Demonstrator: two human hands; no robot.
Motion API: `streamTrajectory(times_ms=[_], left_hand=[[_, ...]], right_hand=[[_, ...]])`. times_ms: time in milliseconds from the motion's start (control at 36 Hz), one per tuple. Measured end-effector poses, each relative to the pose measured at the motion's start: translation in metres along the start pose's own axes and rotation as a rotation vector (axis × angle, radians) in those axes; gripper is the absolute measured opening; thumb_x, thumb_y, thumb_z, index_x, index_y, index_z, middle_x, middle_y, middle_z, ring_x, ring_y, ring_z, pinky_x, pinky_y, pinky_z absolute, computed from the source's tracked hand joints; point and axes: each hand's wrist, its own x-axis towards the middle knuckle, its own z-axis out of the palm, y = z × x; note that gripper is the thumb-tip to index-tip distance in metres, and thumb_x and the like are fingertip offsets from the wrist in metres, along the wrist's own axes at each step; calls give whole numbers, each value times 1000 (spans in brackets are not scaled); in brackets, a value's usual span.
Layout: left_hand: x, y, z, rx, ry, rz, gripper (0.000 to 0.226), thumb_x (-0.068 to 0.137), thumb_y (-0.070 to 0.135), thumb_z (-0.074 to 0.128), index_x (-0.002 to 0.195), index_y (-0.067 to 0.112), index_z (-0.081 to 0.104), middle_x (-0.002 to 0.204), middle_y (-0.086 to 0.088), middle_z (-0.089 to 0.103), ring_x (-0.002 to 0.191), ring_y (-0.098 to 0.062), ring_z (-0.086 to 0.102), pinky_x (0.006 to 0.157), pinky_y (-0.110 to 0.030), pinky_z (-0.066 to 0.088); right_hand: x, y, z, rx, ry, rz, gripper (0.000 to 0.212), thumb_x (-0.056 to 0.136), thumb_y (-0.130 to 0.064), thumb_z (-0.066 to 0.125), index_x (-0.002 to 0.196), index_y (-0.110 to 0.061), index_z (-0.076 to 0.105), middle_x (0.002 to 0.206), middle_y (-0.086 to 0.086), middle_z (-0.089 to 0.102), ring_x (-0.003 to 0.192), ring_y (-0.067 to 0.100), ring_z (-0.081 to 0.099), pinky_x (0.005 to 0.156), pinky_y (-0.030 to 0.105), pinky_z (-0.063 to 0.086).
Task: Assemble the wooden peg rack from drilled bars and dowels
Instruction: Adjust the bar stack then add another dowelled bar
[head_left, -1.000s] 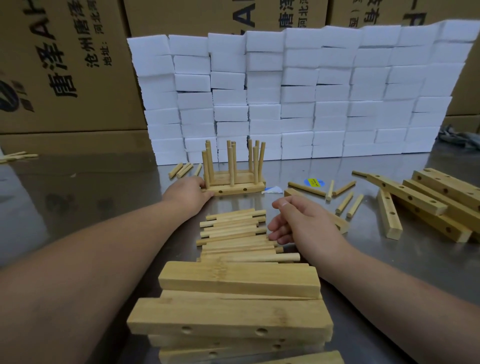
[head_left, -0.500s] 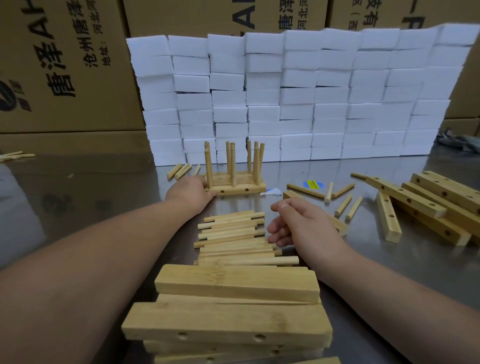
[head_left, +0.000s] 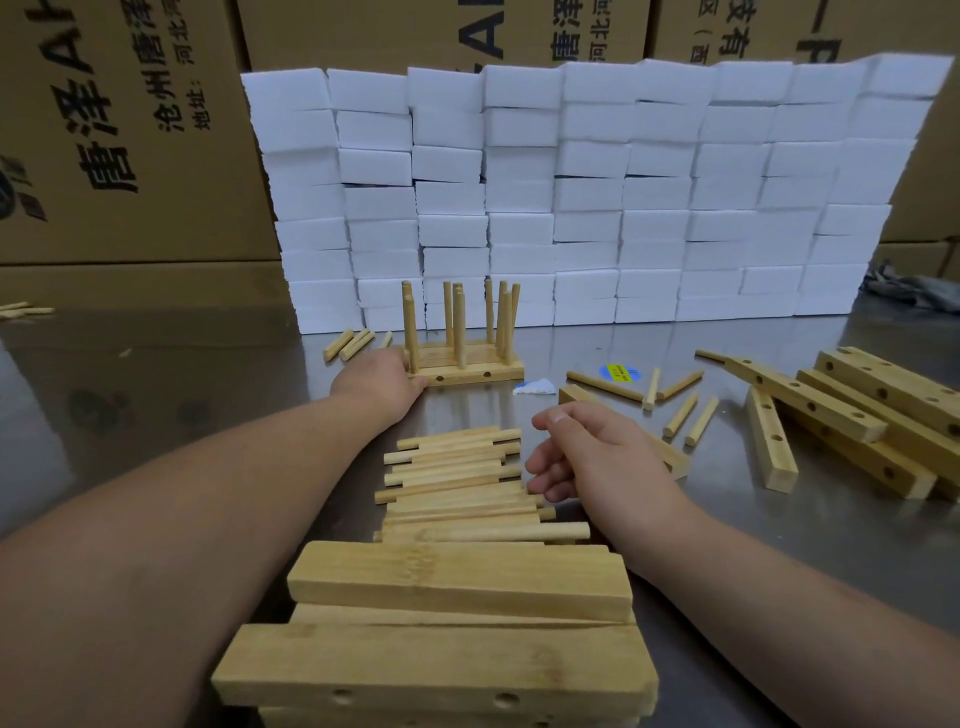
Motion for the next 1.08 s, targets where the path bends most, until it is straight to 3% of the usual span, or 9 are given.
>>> streamTrajectory(times_ms=[167, 333, 389, 444, 611, 694, 778, 889, 1083], left_hand=[[0, 1, 0, -21, 15, -31, 30, 87, 47, 55, 100, 20, 56, 81, 4, 54, 76, -16, 50, 58, -29, 34], [-11, 4, -7, -119, -2, -106, 25, 89, 44, 51, 94, 21, 43, 77, 3, 54, 68, -12, 51, 52, -27, 33], [-17, 8, -15, -130, -39, -92, 27, 92, 38, 48, 93, 12, 53, 77, 0, 58, 69, -13, 54, 54, -28, 37], [-28, 11, -25, -174, -58, -50, 22, 93, 31, 46, 97, 16, 62, 81, 1, 61, 70, -15, 56, 58, -28, 42], [-73, 10, -46, -329, -267, 88, 22, 93, 29, 51, 104, 22, 69, 115, 4, 61, 87, -6, 55, 70, -20, 40], [-88, 4, -45, -416, -301, 73, 20, 93, 24, 50, 95, 25, 70, 104, 9, 61, 91, -7, 53, 77, -23, 38], [-96, -2, -42, -537, -258, 29, 29, 94, 19, 45, 76, 24, 68, 93, 10, 60, 88, -7, 51, 68, -21, 35], [-102, -7, -42, -559, -236, 27, 30, 95, 20, 42, 79, 28, 65, 94, 11, 60, 89, -6, 52, 65, -17, 33], [-110, -5, -42, -514, -223, 22, 32, 95, 14, 42, 82, 34, 62, 85, 4, 61, 62, -9, 53, 45, -20, 41]], right_hand=[[0, -1, 0, 3, 2, 3, 22, 97, -22, 42, 84, -20, 60, 55, -5, 62, 54, 9, 59, 48, 18, 48], [-2, -3, 0, 11, 4, 7, 22, 97, -21, 42, 84, -20, 60, 54, -5, 62, 53, 9, 58, 48, 18, 48], [-2, -3, 0, 6, 11, 9, 22, 97, -20, 42, 84, -20, 60, 53, -6, 61, 52, 9, 58, 47, 17, 47], [-3, -3, 1, 2, 15, 14, 22, 97, -20, 42, 84, -20, 60, 53, -6, 61, 52, 10, 58, 47, 18, 47], [-3, -4, 1, -50, 18, 20, 23, 97, -23, 42, 83, -20, 60, 54, -6, 63, 53, 10, 59, 49, 20, 47], [-4, -4, 1, -50, 18, 23, 23, 97, -22, 42, 83, -20, 60, 53, -6, 62, 52, 10, 58, 48, 19, 46], [-4, -5, 1, -58, 20, 21, 22, 97, -22, 43, 83, -20, 60, 52, -7, 62, 50, 8, 58, 45, 17, 45], [-5, -4, 1, -105, 29, 6, 22, 96, -24, 44, 82, -23, 61, 55, -9, 63, 51, 7, 58, 42, 17, 40], [-5, -5, 0, -167, 36, -28, 24, 93, -23, 47, 75, -23, 62, 59, -8, 65, 53, 6, 59, 52, 27, 39]])
